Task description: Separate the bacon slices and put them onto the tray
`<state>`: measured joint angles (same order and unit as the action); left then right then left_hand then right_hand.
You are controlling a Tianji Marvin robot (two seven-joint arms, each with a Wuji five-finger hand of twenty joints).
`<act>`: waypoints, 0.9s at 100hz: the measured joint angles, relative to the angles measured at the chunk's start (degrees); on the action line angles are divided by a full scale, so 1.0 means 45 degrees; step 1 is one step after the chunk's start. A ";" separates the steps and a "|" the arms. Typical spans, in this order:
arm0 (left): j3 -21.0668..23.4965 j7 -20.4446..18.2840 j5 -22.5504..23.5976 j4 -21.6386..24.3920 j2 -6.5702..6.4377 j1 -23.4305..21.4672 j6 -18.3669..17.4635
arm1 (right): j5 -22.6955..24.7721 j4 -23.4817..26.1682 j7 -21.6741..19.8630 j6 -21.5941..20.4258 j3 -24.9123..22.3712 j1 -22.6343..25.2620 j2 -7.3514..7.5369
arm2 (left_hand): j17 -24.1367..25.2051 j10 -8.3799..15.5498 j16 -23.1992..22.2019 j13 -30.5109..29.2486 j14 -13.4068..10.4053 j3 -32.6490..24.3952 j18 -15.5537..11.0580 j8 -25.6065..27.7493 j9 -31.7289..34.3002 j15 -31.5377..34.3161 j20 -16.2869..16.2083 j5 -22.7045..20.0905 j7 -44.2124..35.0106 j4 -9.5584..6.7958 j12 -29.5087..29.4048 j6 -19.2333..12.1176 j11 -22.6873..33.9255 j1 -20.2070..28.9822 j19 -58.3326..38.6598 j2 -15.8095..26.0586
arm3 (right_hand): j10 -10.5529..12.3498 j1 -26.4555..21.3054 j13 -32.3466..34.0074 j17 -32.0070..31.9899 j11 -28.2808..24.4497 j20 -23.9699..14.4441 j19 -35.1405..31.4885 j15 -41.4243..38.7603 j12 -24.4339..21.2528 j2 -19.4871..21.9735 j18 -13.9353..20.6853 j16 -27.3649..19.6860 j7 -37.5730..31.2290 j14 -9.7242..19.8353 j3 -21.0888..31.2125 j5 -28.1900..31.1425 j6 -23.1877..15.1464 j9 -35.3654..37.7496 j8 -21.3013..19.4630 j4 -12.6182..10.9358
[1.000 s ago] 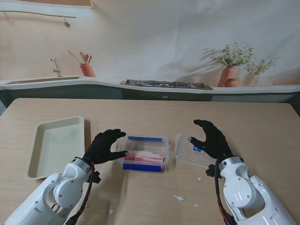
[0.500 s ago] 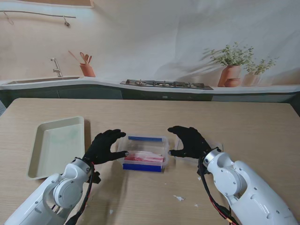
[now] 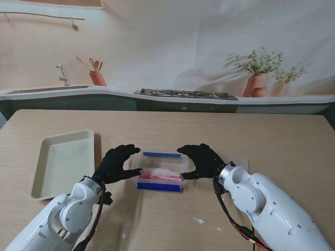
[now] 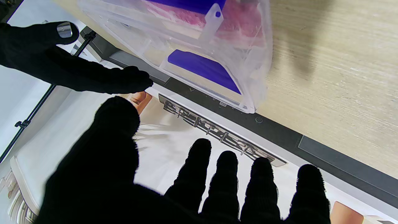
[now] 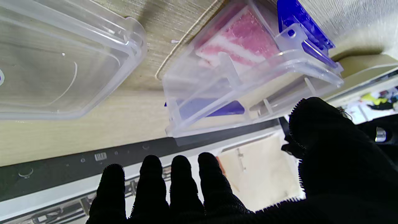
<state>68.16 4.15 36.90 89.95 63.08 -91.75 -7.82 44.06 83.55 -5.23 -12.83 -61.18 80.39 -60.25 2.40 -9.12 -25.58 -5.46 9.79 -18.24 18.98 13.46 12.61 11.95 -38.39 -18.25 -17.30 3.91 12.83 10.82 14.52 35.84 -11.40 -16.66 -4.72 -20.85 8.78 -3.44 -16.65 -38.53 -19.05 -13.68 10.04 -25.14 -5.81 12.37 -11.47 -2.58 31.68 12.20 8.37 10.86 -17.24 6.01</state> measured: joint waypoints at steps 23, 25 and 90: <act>-0.0015 0.0038 -0.0007 -0.0016 0.0007 0.0010 -0.0012 | 0.0209 -0.0414 0.0054 0.0204 0.0448 -0.0307 0.0005 | 0.0000 0.0000 0.0000 0.0000 0.0000 -0.0054 -0.0008 -0.0002 0.0000 0.0000 0.0007 -0.0218 -0.0156 0.0000 0.0000 0.0000 0.0000 0.0000 0.0000 0.0000 | 0.0001 -0.0029 0.0000 0.0000 0.0001 0.0001 0.0001 -0.0200 -0.0001 0.0000 0.0000 0.0000 0.0001 0.0000 -0.0001 -0.0001 -0.0001 0.0003 0.0000 0.0000; -0.0014 0.0038 -0.0014 -0.0016 0.0007 0.0011 -0.0016 | 0.0213 -0.0446 0.0056 0.0228 0.0481 -0.0328 0.0005 | 0.0000 0.0000 0.0000 0.0000 0.0000 -0.0056 -0.0013 -0.0003 0.0000 0.0000 0.0009 -0.0270 -0.0156 0.0000 0.0000 0.0000 0.0000 0.0000 0.0000 0.0000 | 0.0001 -0.0038 0.0000 0.0000 0.0001 0.0001 0.0001 -0.0202 0.0000 0.0000 0.0000 0.0000 0.0001 0.0000 -0.0001 -0.0001 -0.0001 0.0003 0.0000 0.0000; -0.0250 -0.0380 -0.0213 0.0755 -0.0022 0.0418 -0.0286 | 0.0275 -0.0616 0.0072 0.0632 0.0685 -0.0473 -0.0005 | -0.1780 -0.0359 -0.0621 -0.1693 0.1028 -0.0657 0.0351 -0.0007 0.2165 0.2292 -0.1213 -0.2518 -0.0162 0.0000 0.1042 0.0534 0.1805 0.0005 -0.1577 0.0000 | 0.0001 -0.0004 0.0000 0.0010 -0.0408 0.0005 0.0002 -0.0762 0.0321 0.0014 0.0000 0.0166 -0.0213 0.0001 -0.0183 -0.0001 0.0093 0.0007 0.0000 0.0001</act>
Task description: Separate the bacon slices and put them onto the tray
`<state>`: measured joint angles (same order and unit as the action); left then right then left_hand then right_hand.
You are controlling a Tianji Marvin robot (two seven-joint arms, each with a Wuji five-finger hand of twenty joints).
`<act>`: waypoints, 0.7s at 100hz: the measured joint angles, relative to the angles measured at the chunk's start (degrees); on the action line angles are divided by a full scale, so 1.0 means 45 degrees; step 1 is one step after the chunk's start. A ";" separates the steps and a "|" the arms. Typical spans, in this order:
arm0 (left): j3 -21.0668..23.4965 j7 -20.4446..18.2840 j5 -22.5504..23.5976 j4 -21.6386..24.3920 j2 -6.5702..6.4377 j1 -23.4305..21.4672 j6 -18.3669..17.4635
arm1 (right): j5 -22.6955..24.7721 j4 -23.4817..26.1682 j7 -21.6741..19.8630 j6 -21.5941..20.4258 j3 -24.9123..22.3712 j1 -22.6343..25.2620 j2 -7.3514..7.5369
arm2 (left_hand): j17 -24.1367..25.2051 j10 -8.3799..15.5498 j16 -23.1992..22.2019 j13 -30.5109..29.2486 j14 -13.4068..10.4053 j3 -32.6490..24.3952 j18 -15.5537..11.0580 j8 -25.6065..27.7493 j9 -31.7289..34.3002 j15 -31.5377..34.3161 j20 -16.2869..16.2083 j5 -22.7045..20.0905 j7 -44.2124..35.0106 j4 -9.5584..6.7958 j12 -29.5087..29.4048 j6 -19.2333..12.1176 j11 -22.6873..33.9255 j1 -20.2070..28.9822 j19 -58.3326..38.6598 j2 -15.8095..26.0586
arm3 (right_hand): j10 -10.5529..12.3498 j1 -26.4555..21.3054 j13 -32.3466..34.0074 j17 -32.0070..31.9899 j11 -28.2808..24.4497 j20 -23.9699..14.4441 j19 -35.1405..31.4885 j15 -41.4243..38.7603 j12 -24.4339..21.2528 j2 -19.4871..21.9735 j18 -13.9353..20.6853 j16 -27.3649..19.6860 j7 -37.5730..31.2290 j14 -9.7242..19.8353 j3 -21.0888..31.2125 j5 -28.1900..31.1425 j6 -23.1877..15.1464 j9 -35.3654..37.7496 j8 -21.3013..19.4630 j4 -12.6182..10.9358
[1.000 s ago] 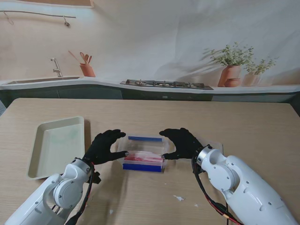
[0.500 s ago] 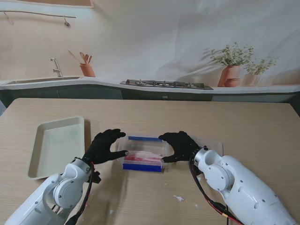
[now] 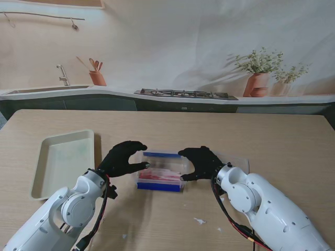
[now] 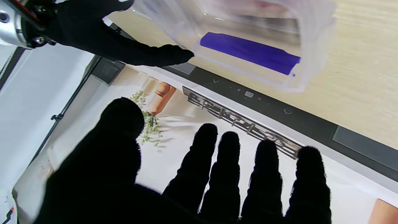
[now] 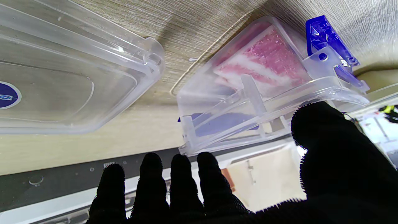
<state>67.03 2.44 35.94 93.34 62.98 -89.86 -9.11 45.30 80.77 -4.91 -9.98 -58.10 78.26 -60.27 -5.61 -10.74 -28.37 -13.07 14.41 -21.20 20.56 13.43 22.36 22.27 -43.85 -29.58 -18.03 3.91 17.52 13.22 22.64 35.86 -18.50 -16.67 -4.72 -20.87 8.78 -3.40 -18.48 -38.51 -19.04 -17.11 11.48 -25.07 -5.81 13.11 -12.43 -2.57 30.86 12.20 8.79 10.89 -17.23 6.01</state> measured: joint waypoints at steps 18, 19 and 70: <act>-0.0441 -0.1275 -0.0877 0.0294 -0.0102 0.0494 0.0463 | 0.0000 0.0000 -0.0010 -0.0002 0.0004 -0.0004 0.0000 | 0.0328 -0.0403 -0.0645 -0.1881 0.0788 -0.0223 0.0026 0.0133 0.1898 0.1155 0.1132 -0.1355 -0.0580 0.0000 0.0510 0.0204 0.0476 0.0032 -0.7844 0.0048 | 0.0000 0.0000 0.0000 0.0000 -0.0029 0.0002 0.0000 -0.0006 0.0009 0.0000 0.0000 0.0001 -0.0005 0.0000 0.0004 0.0000 0.0001 0.0000 -0.0065 0.0000; -0.0472 -0.1381 -0.0981 0.0309 -0.0108 0.0530 0.0534 | 0.0000 0.0000 -0.0011 -0.0002 0.0004 -0.0004 0.0000 | 0.0328 -0.0457 -0.0648 -0.1913 0.0813 -0.0223 0.0029 0.0141 0.1922 0.1187 0.1194 -0.1356 -0.0580 0.0000 0.0522 0.0204 0.0476 0.0034 -0.7975 0.0164 | 0.0000 0.0000 0.0000 0.0000 -0.0029 0.0002 0.0000 -0.0009 0.0009 0.0000 0.0000 0.0001 -0.0005 0.0000 0.0004 0.0000 0.0001 0.0000 -0.0084 0.0000; -0.3011 -0.3413 -0.2442 -0.0476 -0.0274 0.3048 0.3106 | -0.0010 -0.0038 0.0091 -0.0039 -0.0026 0.0008 -0.0007 | 0.0768 -0.0854 -0.0610 -0.1642 0.1197 0.1035 0.0067 0.0153 0.1604 0.0821 0.3138 -0.1040 -0.0298 0.0000 0.0546 0.0444 -0.0053 0.0629 -0.8454 0.0944 | 0.0000 -0.0004 0.0000 0.0005 -0.0186 0.0004 0.0000 -0.0192 0.0043 0.0000 0.0000 0.0001 -0.0006 0.0000 0.0015 0.0000 0.0001 0.0000 -0.0108 0.0001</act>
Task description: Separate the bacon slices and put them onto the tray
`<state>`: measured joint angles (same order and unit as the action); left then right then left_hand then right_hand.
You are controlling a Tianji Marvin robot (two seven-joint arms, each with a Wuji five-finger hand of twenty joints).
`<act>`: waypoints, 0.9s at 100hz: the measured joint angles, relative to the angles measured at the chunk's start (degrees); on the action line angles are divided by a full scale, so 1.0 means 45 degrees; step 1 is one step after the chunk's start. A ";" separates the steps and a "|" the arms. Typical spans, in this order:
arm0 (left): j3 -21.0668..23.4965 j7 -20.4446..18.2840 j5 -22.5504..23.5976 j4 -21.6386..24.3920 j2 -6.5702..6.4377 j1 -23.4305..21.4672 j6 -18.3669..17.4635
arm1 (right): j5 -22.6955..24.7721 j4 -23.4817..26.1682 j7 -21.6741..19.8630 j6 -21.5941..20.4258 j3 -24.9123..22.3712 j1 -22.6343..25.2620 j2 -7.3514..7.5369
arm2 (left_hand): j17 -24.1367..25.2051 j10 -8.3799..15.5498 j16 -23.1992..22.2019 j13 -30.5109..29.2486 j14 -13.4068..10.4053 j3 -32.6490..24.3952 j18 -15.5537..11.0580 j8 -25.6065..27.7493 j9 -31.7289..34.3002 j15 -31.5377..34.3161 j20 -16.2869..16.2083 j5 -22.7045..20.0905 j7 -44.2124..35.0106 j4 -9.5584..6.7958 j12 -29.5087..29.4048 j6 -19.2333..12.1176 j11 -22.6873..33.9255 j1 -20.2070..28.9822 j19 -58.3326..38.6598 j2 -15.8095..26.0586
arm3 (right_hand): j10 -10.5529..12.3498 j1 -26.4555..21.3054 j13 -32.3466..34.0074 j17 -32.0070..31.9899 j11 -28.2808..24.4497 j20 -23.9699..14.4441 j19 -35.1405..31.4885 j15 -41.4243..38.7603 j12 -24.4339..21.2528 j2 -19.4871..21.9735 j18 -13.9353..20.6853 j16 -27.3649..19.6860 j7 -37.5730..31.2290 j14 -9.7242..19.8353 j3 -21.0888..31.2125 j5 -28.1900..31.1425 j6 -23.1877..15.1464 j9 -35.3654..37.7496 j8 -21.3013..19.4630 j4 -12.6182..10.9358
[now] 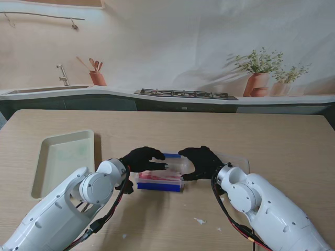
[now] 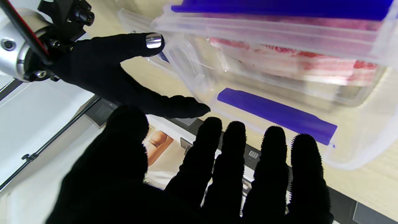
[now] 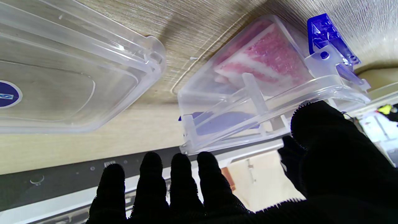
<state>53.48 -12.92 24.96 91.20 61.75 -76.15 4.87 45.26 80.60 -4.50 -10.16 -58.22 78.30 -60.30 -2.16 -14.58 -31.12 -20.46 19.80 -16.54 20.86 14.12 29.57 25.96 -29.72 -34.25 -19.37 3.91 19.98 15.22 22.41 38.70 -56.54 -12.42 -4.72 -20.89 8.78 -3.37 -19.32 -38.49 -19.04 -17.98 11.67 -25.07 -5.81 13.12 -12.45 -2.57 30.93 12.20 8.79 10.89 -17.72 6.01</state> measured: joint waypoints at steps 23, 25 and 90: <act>-0.1098 -0.0123 -0.0566 -0.1054 0.0141 0.1012 0.0586 | -0.0013 -0.0020 0.0020 -0.0021 -0.0038 0.0008 -0.0005 | 0.0258 -0.0160 0.0508 0.0563 -0.0017 0.0309 -0.0112 -0.0127 -0.0691 -0.0637 0.0291 0.0577 0.0294 0.0000 -0.0515 0.0124 -0.0351 0.0011 0.0455 0.0294 | 0.0000 -0.0007 0.0000 0.0018 -0.0015 0.0000 0.0000 -0.0003 0.0015 0.0000 0.0000 0.0001 -0.0006 0.0000 0.0005 0.0000 0.0000 0.0001 -0.0008 0.0000; -0.1191 -0.0137 -0.0606 -0.1126 0.0152 0.1086 0.0625 | -0.0014 -0.0021 0.0020 -0.0022 -0.0038 0.0009 -0.0005 | 0.0332 -0.0161 0.0603 0.0593 -0.0023 0.0314 -0.0112 -0.0127 -0.0738 -0.0641 0.0292 0.0656 0.0409 0.0000 -0.0519 0.0139 -0.0360 0.0011 0.0471 0.0300 | 0.0000 -0.0008 0.0000 0.0018 -0.0027 0.0000 0.0000 -0.0003 0.0015 0.0000 0.0000 0.0001 -0.0006 0.0000 0.0005 0.0000 0.0000 0.0001 -0.0008 0.0000; -0.2963 -0.0036 -0.1261 -0.2774 0.0613 0.2530 0.1061 | -0.0101 -0.0038 0.0016 -0.0075 -0.0061 0.0016 -0.0007 | 0.1177 -0.0162 0.0786 0.1580 -0.0454 0.0755 -0.0122 -0.0133 -0.1828 -0.1205 0.0620 0.1780 0.0525 0.0000 -0.0815 0.0015 -0.0775 0.0012 0.1329 0.0469 | 0.0000 -0.0053 0.0000 0.0020 -0.0141 0.0000 0.0000 -0.0003 0.0021 0.0000 0.0000 0.0001 -0.0029 0.0000 0.0129 0.0001 0.0000 0.0001 -0.0139 0.0001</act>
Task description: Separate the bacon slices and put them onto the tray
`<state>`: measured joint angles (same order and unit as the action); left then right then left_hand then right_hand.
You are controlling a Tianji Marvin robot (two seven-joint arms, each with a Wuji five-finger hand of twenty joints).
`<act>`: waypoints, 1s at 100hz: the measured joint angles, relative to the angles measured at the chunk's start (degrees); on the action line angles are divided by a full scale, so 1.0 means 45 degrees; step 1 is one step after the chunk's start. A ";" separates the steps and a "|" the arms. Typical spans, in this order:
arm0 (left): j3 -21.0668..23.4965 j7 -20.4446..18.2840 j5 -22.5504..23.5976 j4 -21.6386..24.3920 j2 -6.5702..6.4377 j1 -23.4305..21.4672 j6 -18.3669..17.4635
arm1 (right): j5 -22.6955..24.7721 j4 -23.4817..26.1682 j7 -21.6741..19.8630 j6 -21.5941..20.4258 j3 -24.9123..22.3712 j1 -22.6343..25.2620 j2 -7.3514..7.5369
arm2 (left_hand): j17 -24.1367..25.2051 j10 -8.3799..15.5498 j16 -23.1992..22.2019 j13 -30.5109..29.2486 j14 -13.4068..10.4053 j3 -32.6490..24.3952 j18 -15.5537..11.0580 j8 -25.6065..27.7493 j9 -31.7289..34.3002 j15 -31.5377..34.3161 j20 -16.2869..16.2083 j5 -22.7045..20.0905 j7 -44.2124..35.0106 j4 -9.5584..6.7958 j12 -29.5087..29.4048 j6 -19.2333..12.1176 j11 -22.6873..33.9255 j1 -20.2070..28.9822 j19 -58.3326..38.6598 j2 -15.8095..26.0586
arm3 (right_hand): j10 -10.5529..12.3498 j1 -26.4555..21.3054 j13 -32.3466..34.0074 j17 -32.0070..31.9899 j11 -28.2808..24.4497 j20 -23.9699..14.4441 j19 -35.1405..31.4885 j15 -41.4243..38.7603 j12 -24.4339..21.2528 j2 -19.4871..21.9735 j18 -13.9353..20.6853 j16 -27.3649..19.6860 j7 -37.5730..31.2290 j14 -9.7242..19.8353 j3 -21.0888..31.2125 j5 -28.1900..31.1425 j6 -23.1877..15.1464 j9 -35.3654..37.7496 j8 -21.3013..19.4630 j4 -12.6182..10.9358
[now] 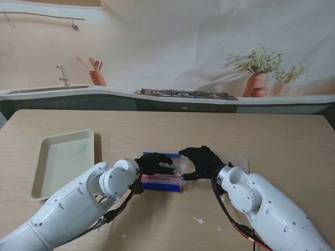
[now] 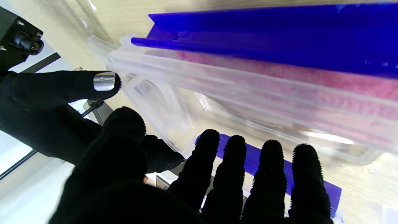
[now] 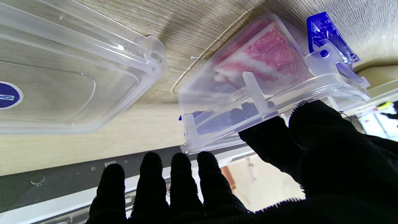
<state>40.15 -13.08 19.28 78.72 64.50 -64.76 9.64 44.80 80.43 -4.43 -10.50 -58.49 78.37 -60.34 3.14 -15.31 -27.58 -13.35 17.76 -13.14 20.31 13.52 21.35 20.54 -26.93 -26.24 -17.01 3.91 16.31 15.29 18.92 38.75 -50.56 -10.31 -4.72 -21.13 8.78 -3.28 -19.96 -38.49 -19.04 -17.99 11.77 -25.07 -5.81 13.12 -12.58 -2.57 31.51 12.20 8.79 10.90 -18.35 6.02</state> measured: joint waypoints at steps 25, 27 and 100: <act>-0.0285 -0.0033 -0.0210 -0.0276 0.0089 0.0185 0.0186 | -0.0008 -0.0002 0.0000 0.0000 0.0000 0.0002 0.0000 | 0.0163 0.0000 0.0003 0.0000 -0.0146 0.0142 -0.0001 -0.0001 0.0444 0.0000 0.0002 0.0031 0.0000 -0.0003 0.0000 -0.0007 0.0185 0.0143 0.0224 0.0001 | 0.0000 -0.0002 0.0000 0.0000 -0.0002 0.0000 0.0000 -0.0001 0.0004 0.0000 0.0000 0.0000 -0.0028 0.0000 0.0005 0.0002 0.0000 0.0000 -0.0004 0.0000; -0.0299 -0.0033 -0.0231 -0.0295 0.0096 0.0193 0.0200 | -0.0009 -0.0002 0.0000 0.0000 0.0000 0.0003 -0.0001 | 0.0175 0.0000 0.0003 -0.0002 -0.0146 0.0142 -0.0001 -0.0001 0.0453 0.0000 0.0002 0.0035 0.0000 -0.0003 -0.0001 -0.0008 0.0292 0.0143 0.0246 0.0001 | 0.0000 -0.0002 0.0000 0.0000 -0.0003 0.0000 0.0000 -0.0001 0.0004 0.0000 0.0000 0.0000 -0.0098 0.0000 0.0006 0.0002 0.0000 0.0000 -0.0004 0.0000; -0.0158 0.0031 0.0881 0.0042 -0.0084 -0.0186 -0.0363 | -0.0020 0.0000 -0.0006 0.0019 0.0021 -0.0001 -0.0004 | 0.0330 0.0612 -0.1444 -0.0256 -0.0152 -0.1796 -0.0121 0.0094 0.1080 0.1401 -0.0463 0.0478 -0.0682 -0.0026 0.4551 -0.0208 0.3071 0.0129 0.0740 -0.1105 | 0.0000 -0.0002 0.0000 0.0000 -0.0040 0.0000 0.0000 -0.0002 0.0064 0.0000 -0.0001 0.0000 -0.0131 0.0000 0.0125 0.0005 0.0000 0.0000 -0.0009 0.0000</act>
<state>39.44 -12.94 23.25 78.91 64.12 -65.60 8.01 44.71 80.43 -4.45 -10.41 -58.40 78.37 -60.35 4.62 -12.55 -34.08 -14.50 17.07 -21.22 19.77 13.94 26.21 26.84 -29.01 -24.09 -20.08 3.80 36.79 14.35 32.74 39.33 -47.23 -15.28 -4.72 -21.14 8.78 -3.28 -20.14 -38.49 -19.04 -18.00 12.05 -25.07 -5.81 13.12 -13.17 -2.57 32.07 12.22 8.79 10.90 -18.39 6.02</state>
